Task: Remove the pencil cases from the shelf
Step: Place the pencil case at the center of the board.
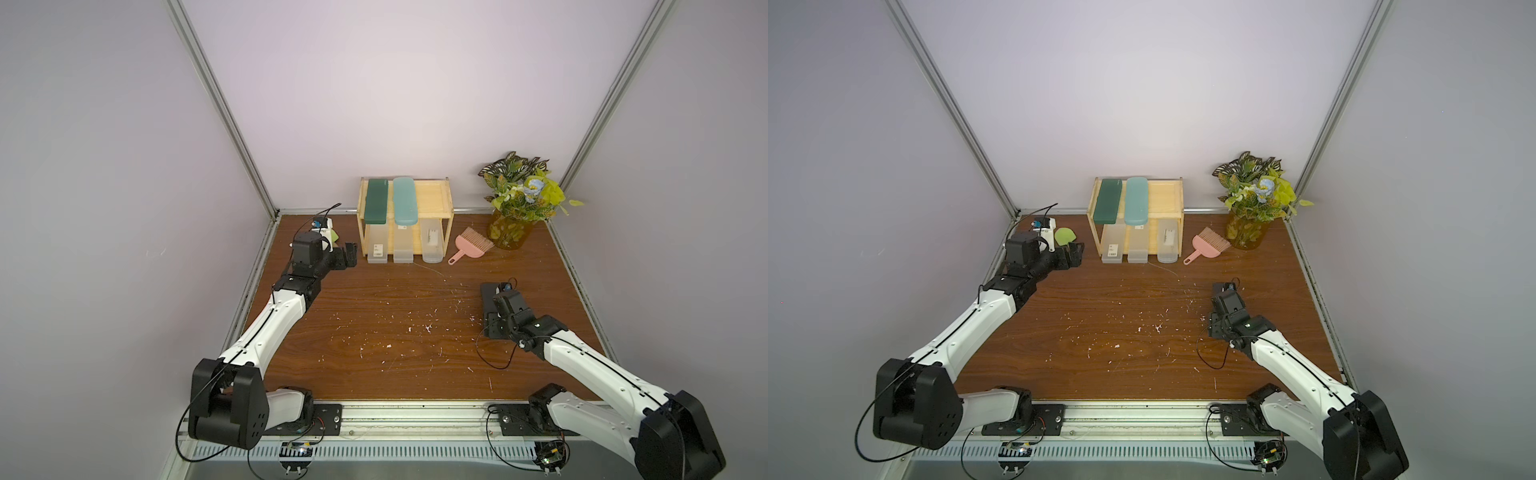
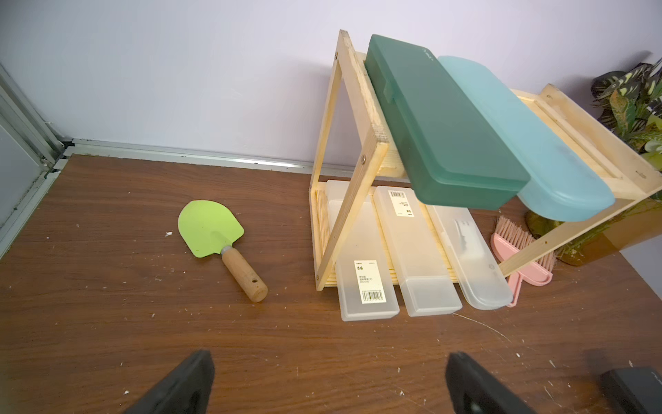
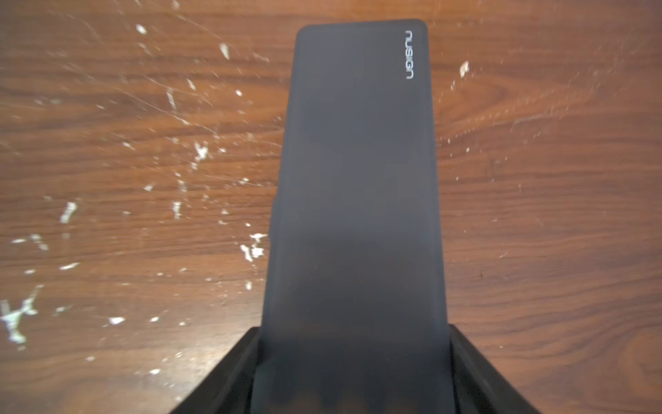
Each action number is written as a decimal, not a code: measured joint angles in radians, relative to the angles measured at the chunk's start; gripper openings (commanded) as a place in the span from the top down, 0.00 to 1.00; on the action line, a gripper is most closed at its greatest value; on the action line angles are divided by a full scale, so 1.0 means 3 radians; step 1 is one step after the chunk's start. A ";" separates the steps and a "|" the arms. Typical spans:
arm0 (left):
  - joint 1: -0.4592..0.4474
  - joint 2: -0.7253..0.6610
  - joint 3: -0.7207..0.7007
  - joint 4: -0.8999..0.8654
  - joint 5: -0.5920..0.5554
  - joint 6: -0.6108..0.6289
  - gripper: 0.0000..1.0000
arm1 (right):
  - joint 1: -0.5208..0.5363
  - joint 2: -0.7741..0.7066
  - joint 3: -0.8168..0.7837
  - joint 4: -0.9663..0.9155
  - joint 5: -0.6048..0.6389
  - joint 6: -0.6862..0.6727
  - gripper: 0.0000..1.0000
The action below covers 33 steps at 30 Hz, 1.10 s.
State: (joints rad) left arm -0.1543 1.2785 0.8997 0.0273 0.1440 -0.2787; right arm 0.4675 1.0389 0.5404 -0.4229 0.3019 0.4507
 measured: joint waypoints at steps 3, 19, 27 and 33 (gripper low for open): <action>-0.0005 -0.0003 -0.0010 0.0003 -0.0001 -0.0001 0.01 | -0.0065 0.0041 -0.0009 0.0167 -0.0008 0.0000 0.53; -0.0006 0.0017 -0.0010 0.0071 -0.0043 0.0000 0.01 | -0.0533 0.0341 -0.0226 0.0772 -0.0544 -0.0014 0.46; -0.0006 0.0027 -0.0010 0.0071 -0.0060 0.0005 0.01 | -0.0785 0.0563 -0.0225 0.0856 -0.0739 -0.0014 0.25; -0.0006 0.0029 -0.0010 0.0071 -0.0060 0.0006 0.01 | -0.0866 0.0660 -0.0135 0.0771 -0.0755 -0.0015 0.01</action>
State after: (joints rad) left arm -0.1562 1.2873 0.8967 0.0486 0.1261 -0.2768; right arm 0.2077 1.2369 0.4999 -0.1917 0.0753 0.4461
